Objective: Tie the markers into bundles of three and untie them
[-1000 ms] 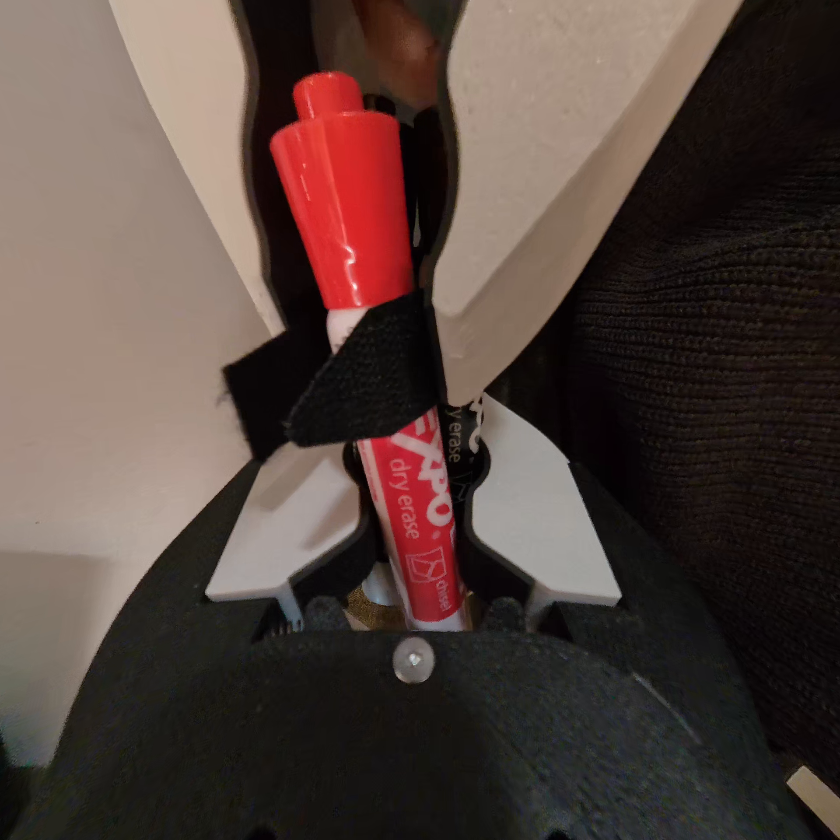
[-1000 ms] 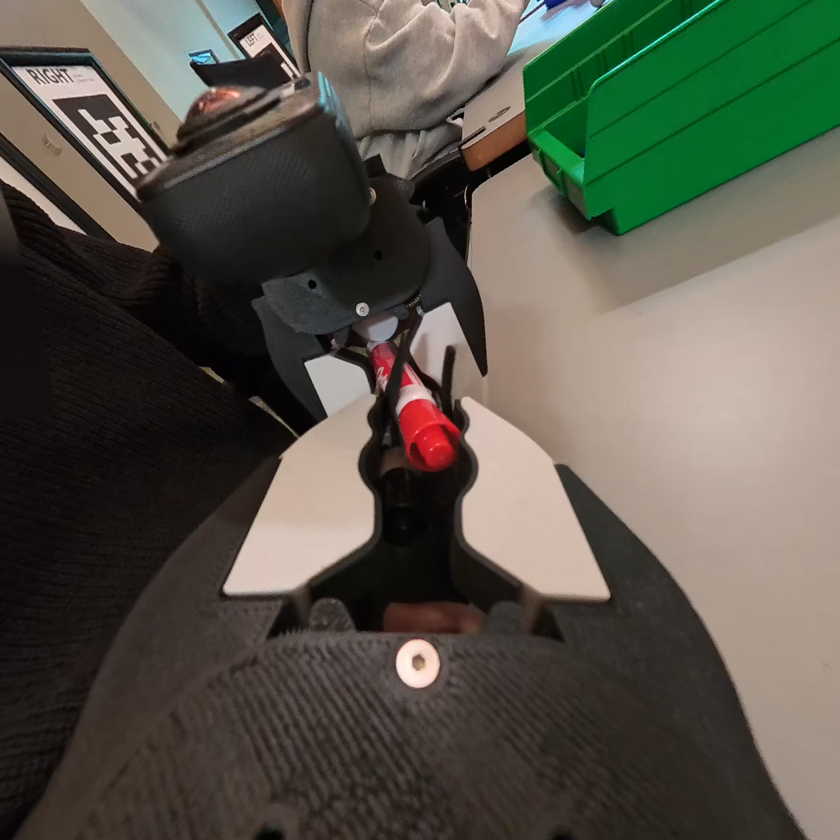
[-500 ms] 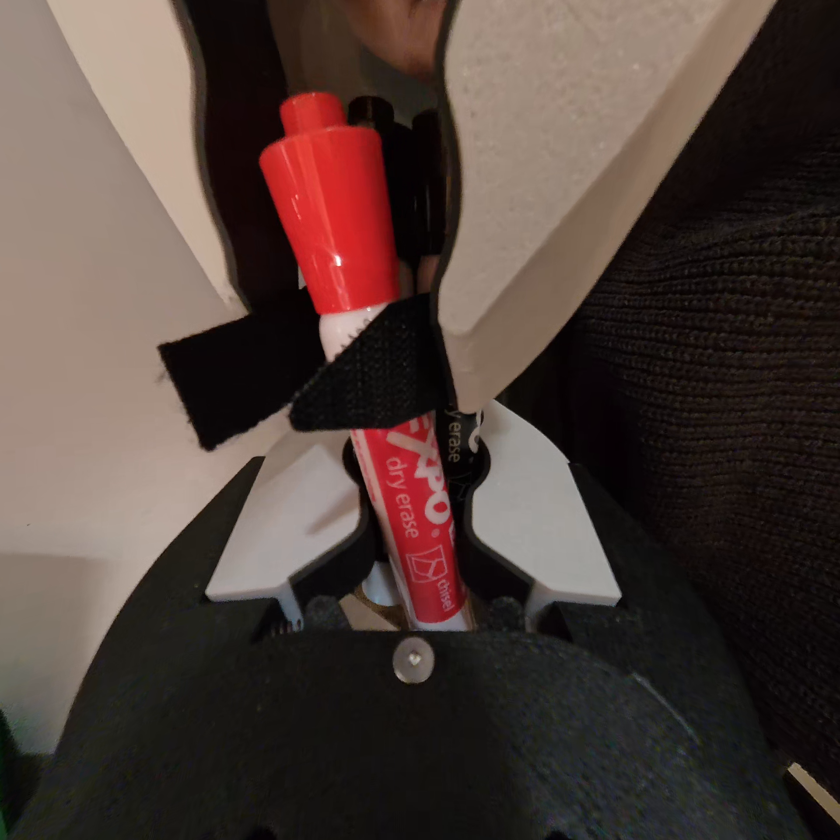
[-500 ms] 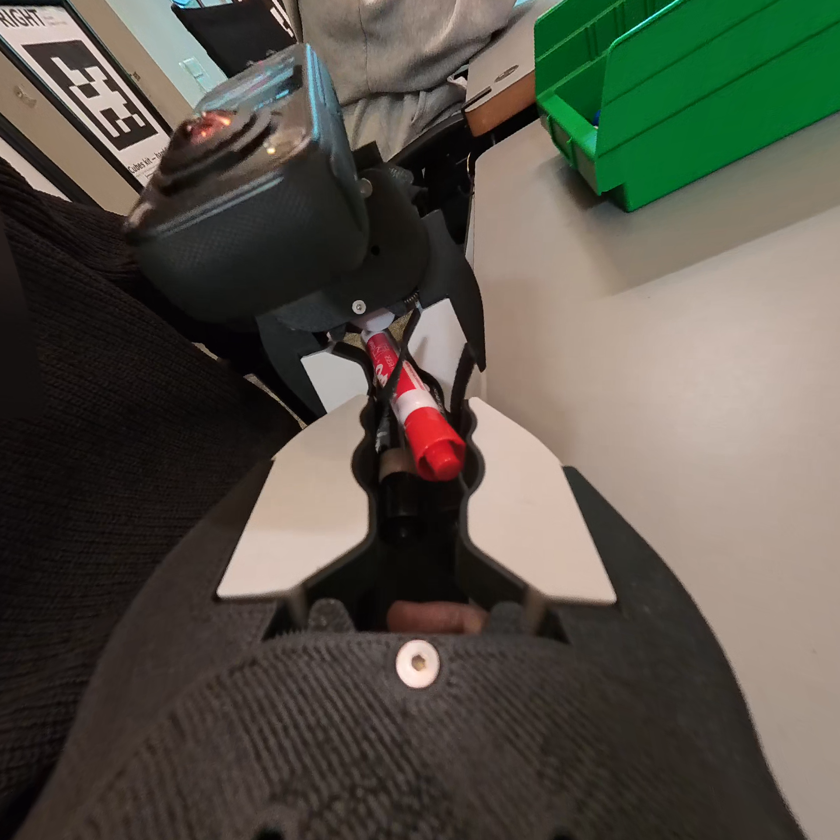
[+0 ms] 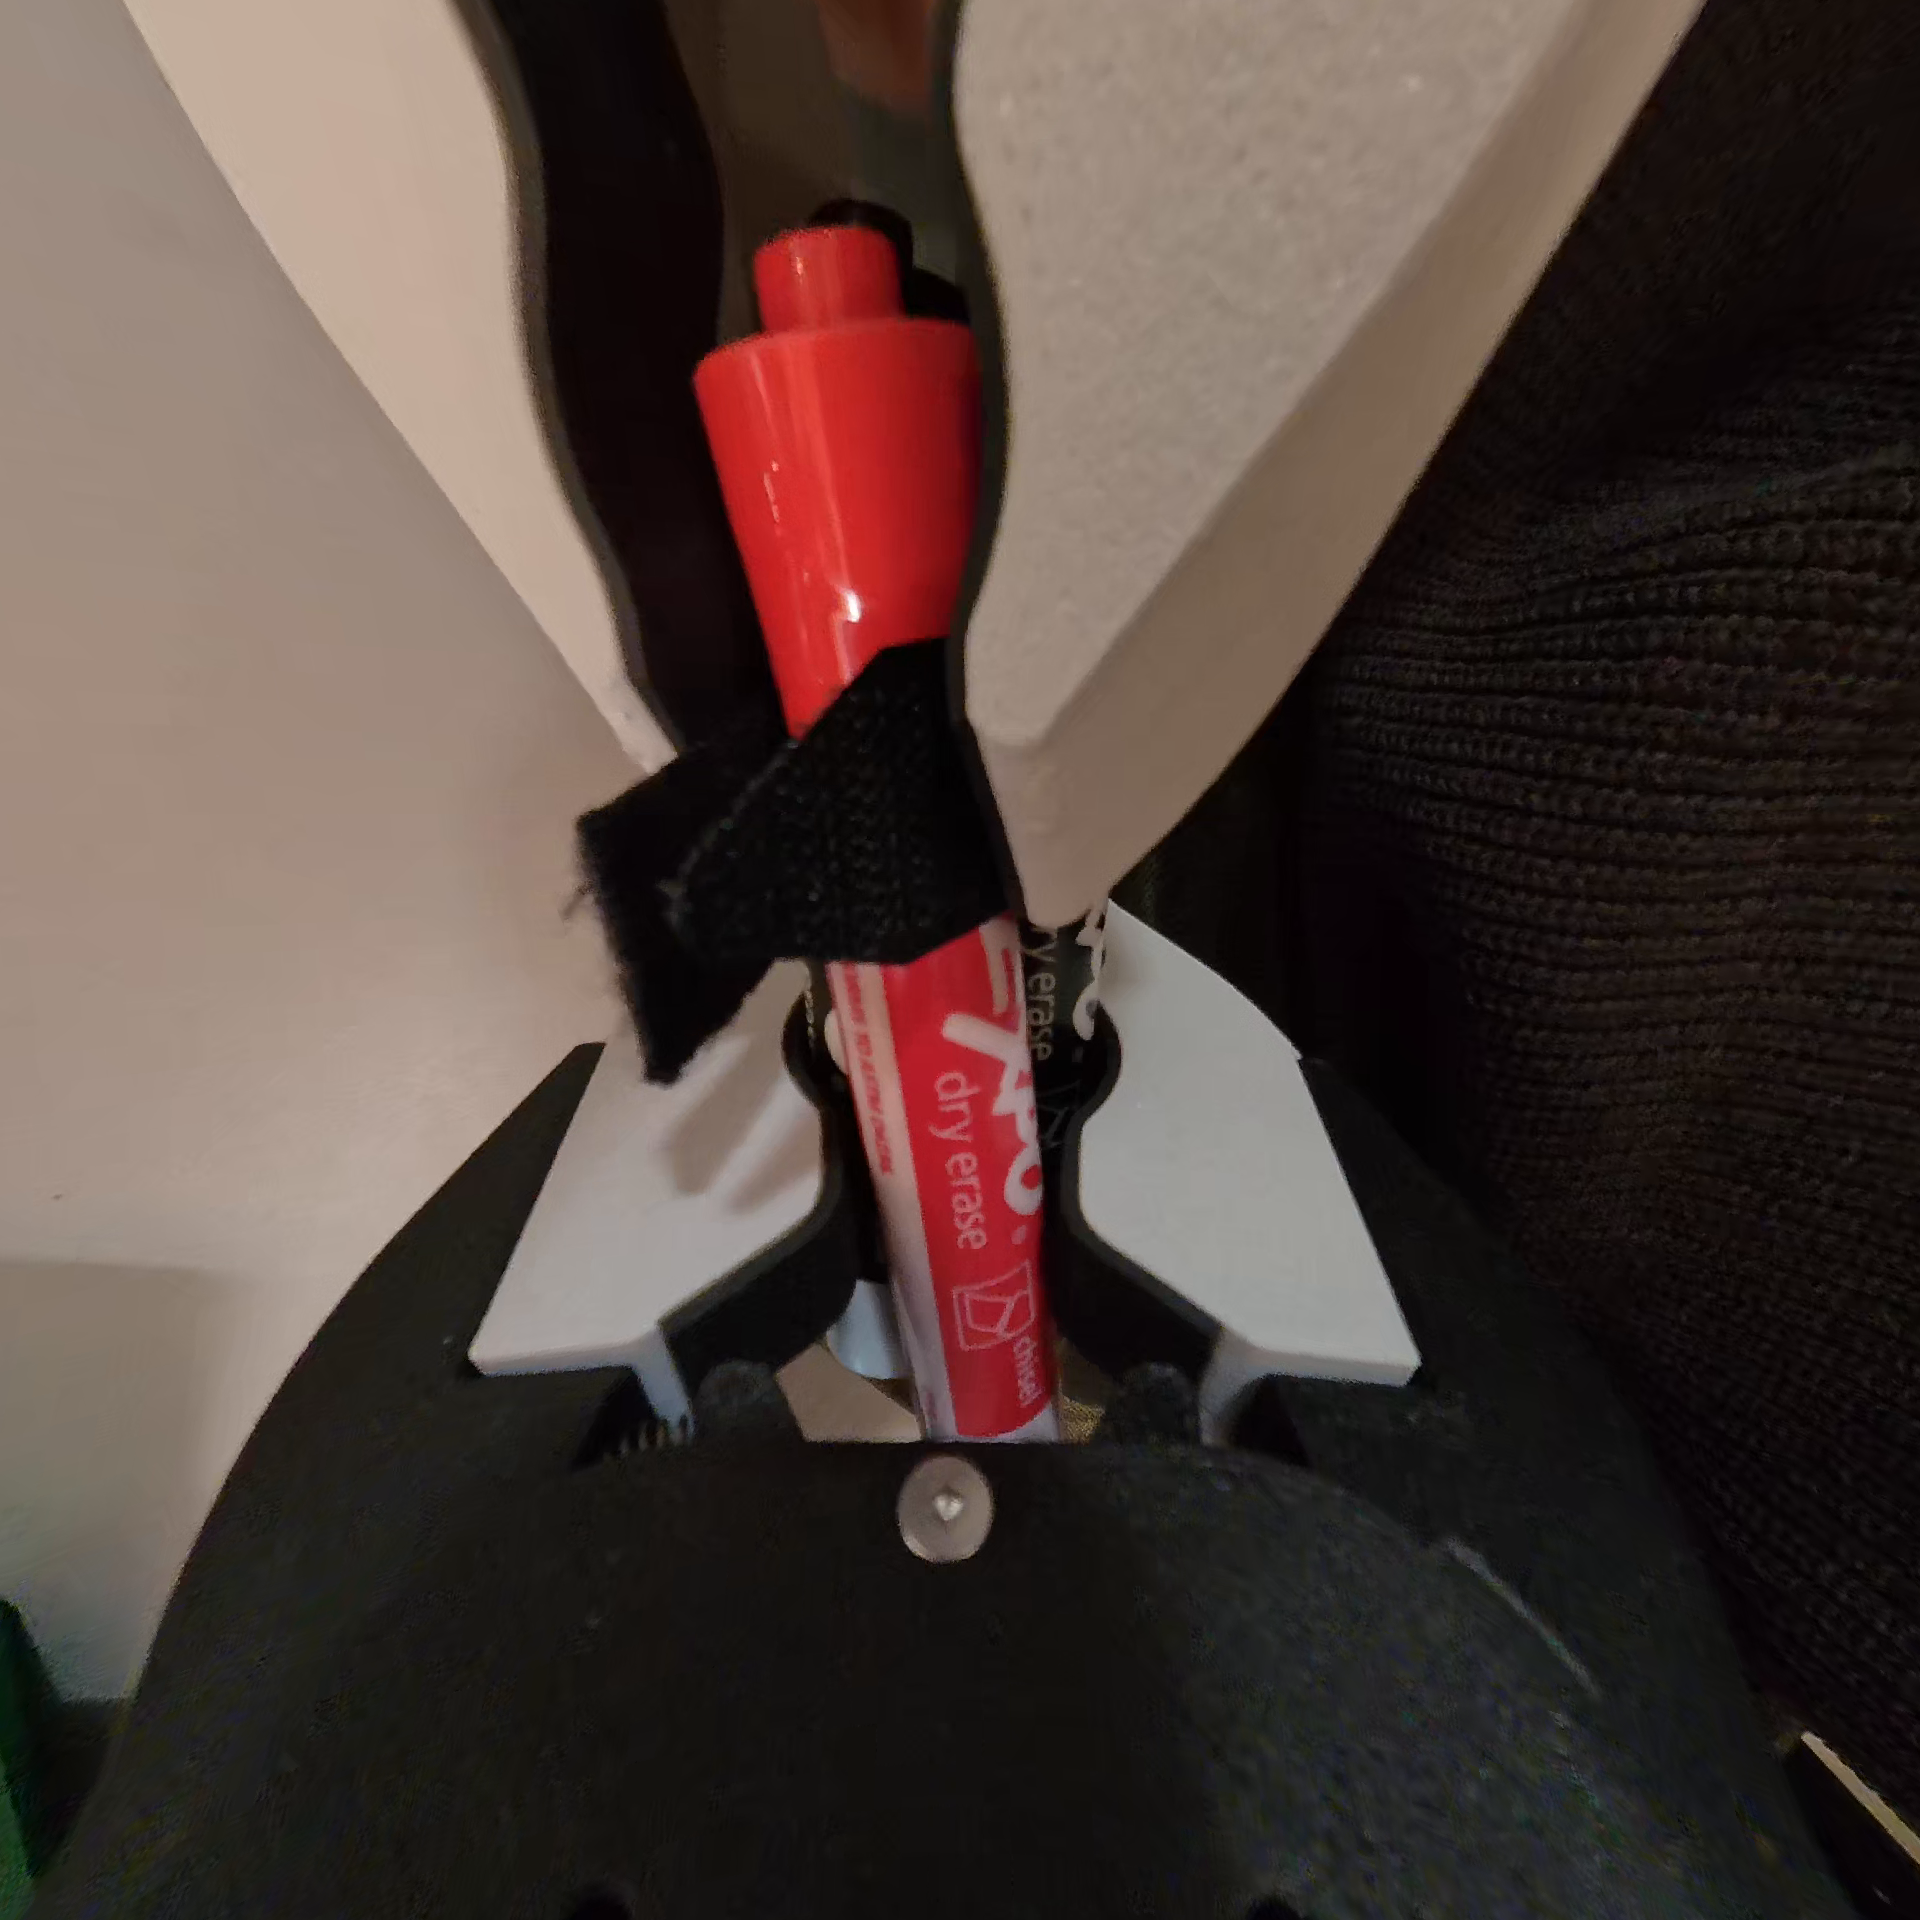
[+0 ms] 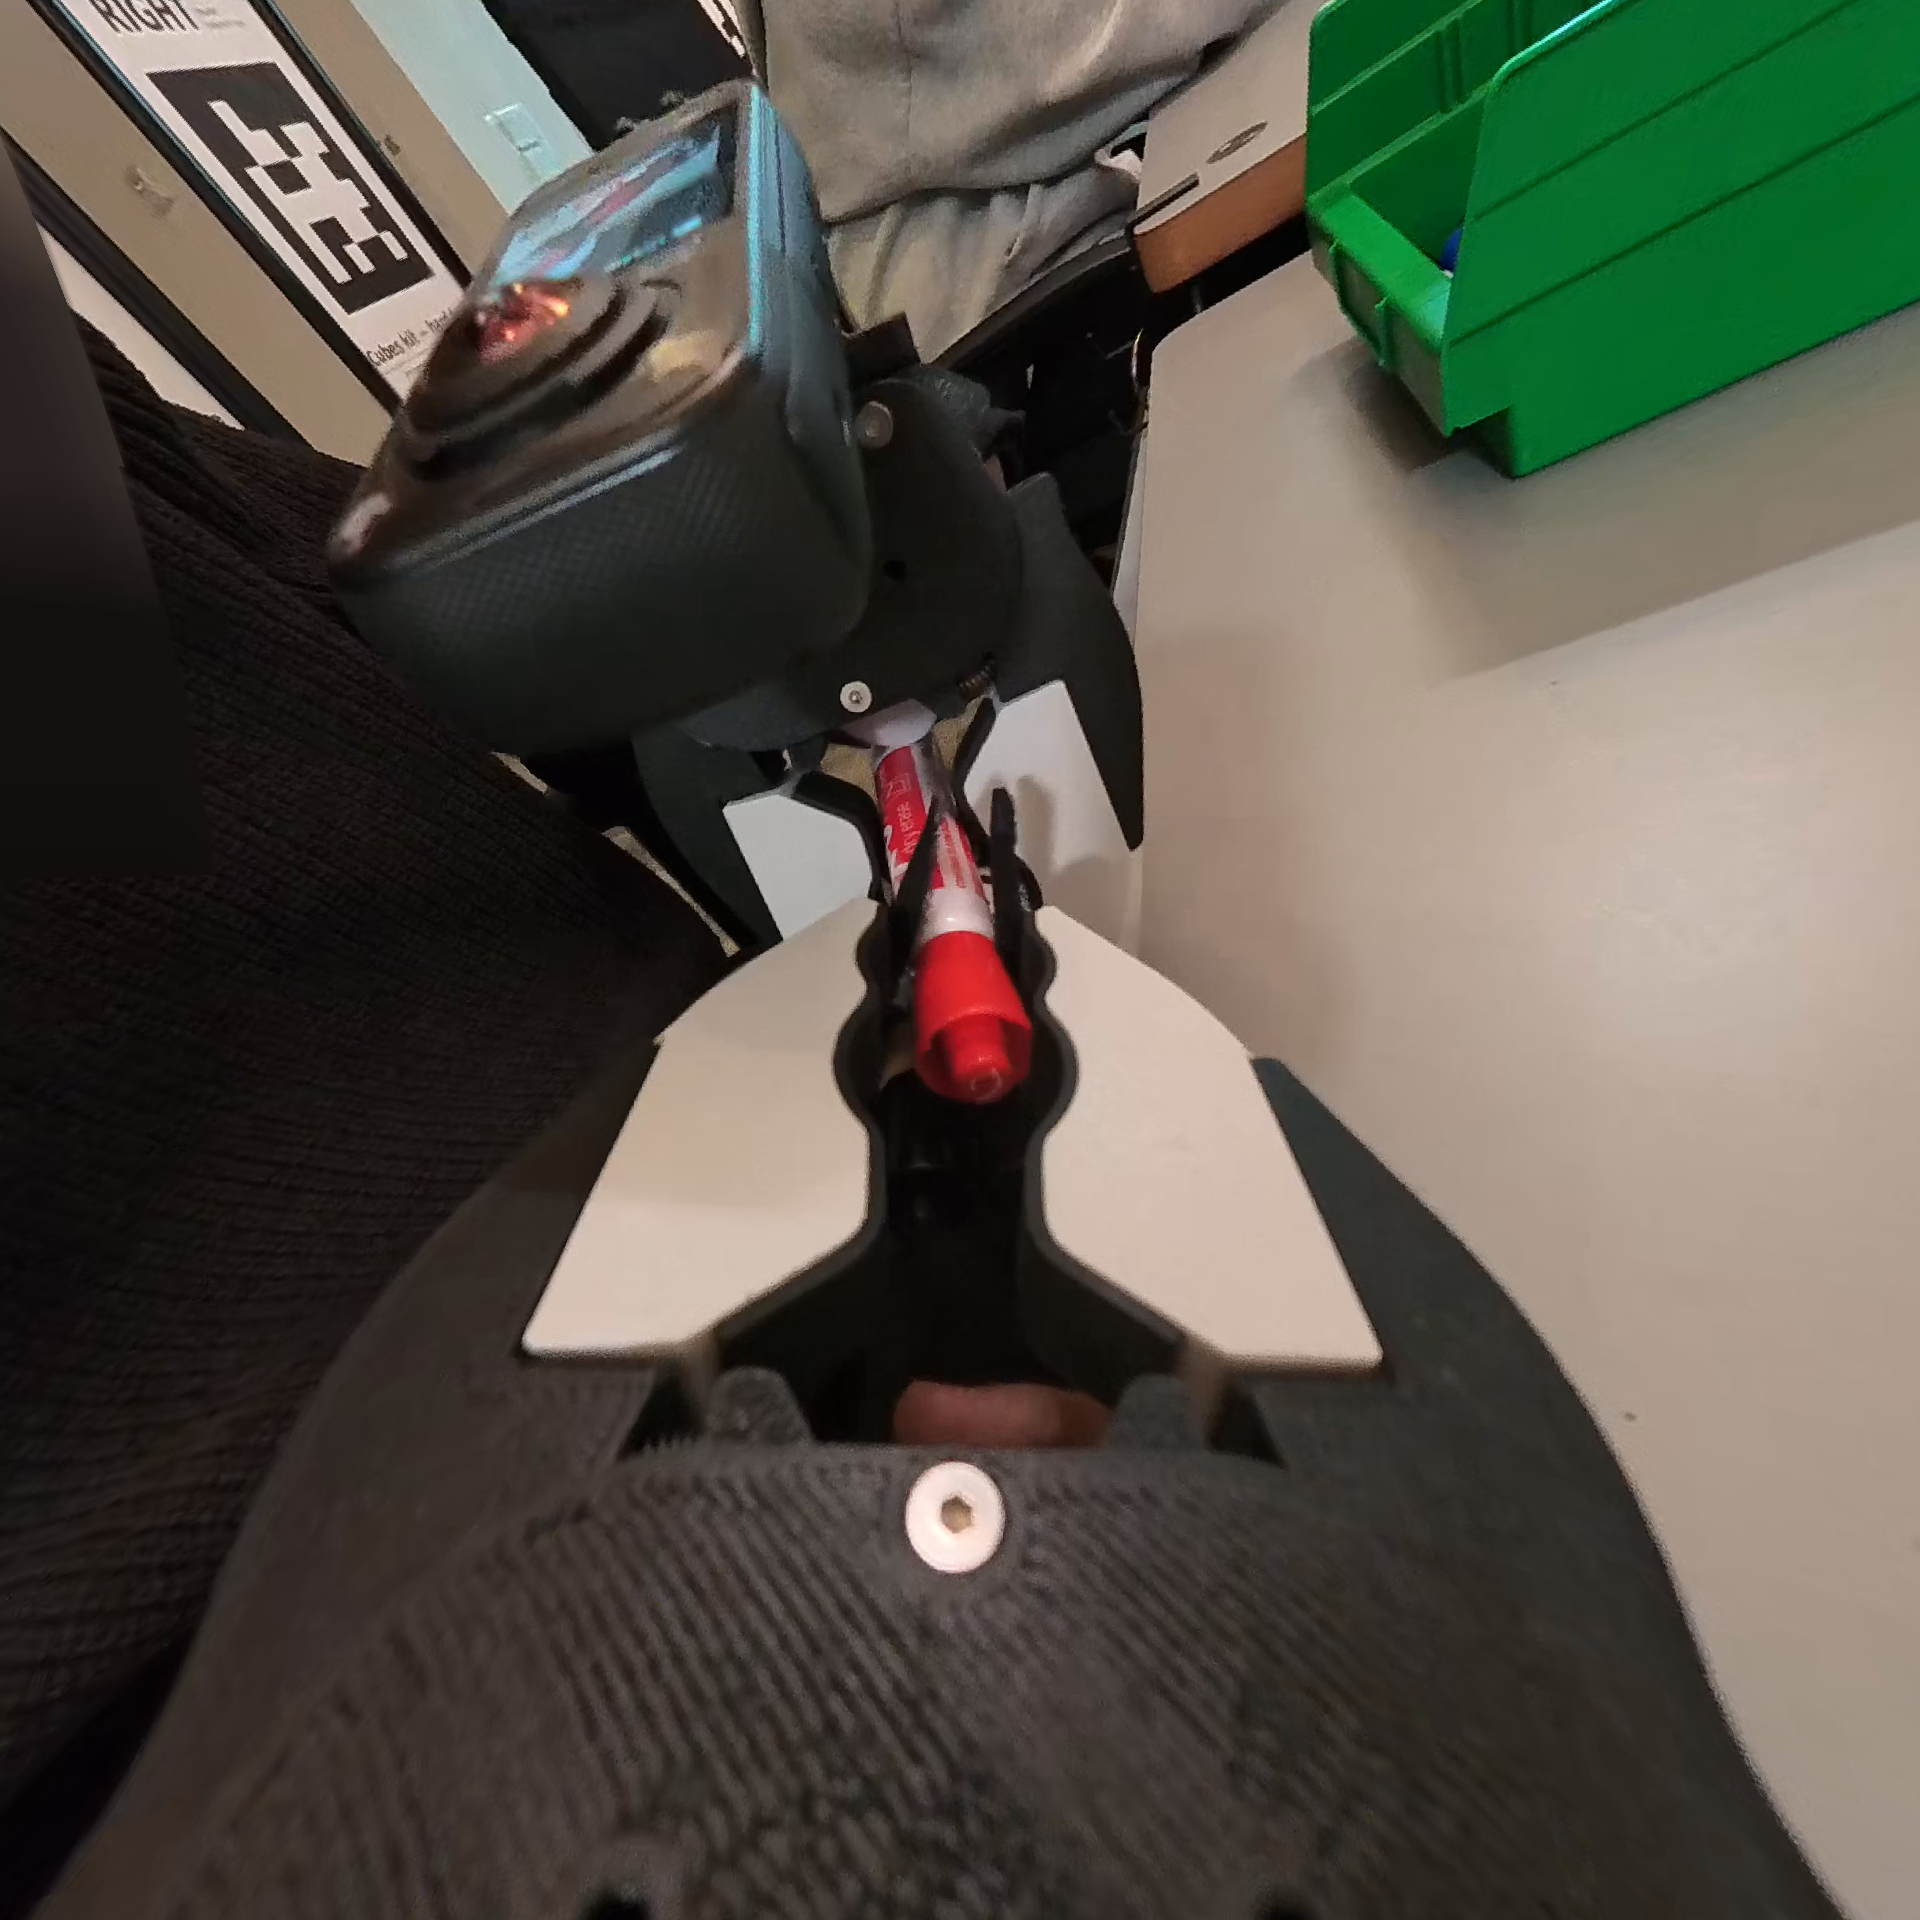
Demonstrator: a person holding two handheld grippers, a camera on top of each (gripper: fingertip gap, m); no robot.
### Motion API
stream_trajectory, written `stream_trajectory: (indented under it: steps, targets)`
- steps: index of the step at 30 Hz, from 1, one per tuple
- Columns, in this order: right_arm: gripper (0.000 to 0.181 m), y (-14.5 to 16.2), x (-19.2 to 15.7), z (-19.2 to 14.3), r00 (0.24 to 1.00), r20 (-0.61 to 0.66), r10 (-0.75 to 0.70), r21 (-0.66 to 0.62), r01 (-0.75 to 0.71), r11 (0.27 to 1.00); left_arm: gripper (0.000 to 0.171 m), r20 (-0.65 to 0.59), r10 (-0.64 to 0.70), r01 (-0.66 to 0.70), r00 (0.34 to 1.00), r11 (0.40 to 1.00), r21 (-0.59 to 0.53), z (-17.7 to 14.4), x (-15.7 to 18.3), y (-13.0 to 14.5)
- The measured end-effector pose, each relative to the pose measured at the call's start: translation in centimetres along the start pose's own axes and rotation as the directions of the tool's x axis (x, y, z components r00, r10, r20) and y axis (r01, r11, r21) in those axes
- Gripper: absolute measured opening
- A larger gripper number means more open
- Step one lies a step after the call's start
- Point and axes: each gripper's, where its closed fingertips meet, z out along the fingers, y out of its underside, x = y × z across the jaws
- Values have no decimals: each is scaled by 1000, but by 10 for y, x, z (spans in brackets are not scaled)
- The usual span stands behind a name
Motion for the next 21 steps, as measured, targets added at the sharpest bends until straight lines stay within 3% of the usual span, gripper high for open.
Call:
stream_trajectory:
  steps: [7, 21]
  targets:
    - [23, 7, -2, 3, 1000, 3, 1, -56, 0, 998, 42, -10, 10, -10, 1000, 1000, -23, 4, 3, 2]
    - [18, 6, -1, -4, 1000, -8, -18, -47, 18, 999, 42, -11, 9, -9, 1000, 1000, -24, 4, 4, 2]
